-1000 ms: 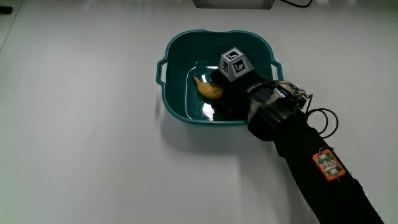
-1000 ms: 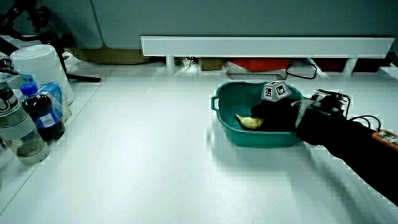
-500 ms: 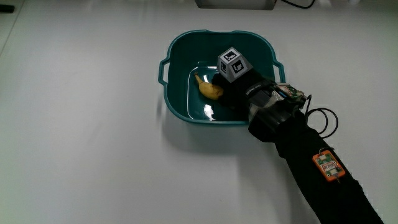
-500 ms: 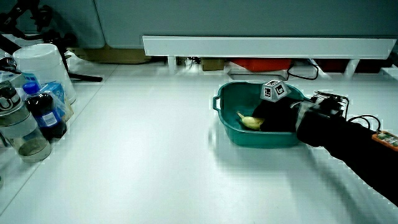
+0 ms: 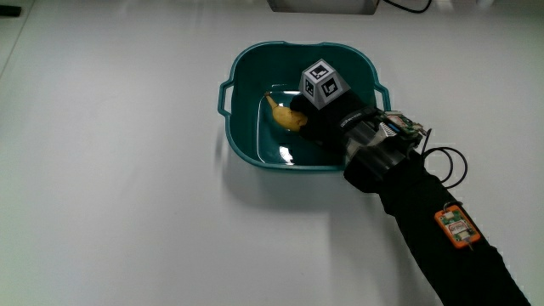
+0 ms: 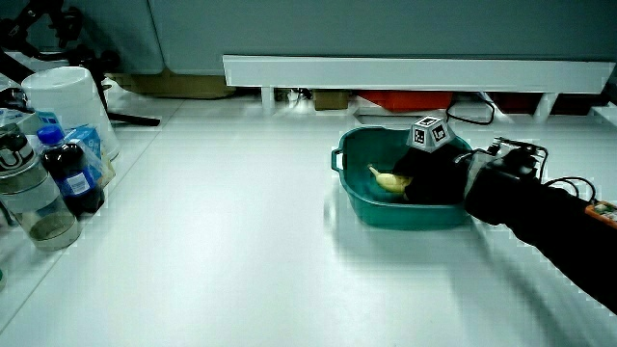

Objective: Pick banana from plate

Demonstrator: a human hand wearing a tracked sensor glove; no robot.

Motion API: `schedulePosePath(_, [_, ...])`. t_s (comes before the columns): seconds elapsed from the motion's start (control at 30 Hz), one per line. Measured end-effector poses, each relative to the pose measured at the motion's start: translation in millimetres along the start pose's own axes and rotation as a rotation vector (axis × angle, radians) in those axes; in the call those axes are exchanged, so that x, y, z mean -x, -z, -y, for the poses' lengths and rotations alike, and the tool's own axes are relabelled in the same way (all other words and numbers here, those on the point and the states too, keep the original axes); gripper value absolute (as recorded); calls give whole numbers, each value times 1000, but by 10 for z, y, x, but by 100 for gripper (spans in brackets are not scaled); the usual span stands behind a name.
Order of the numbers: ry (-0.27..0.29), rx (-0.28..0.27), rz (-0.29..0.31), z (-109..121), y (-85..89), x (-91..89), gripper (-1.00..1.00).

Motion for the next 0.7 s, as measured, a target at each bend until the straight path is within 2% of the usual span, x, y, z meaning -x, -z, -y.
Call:
schedulePosePath(0.03, [-1, -20, 3, 39, -57, -2, 100])
schedulePosePath(0.13, [-18, -27, -10, 104, -146, -18, 100])
schedulePosePath(0.23, [-16, -45, 10, 182, -221, -30, 100])
schedulePosePath(0.43, [-59, -78, 14, 352, -394, -19, 100])
schedulePosePath(0.7, [-103, -129, 35, 550, -580, 77, 100])
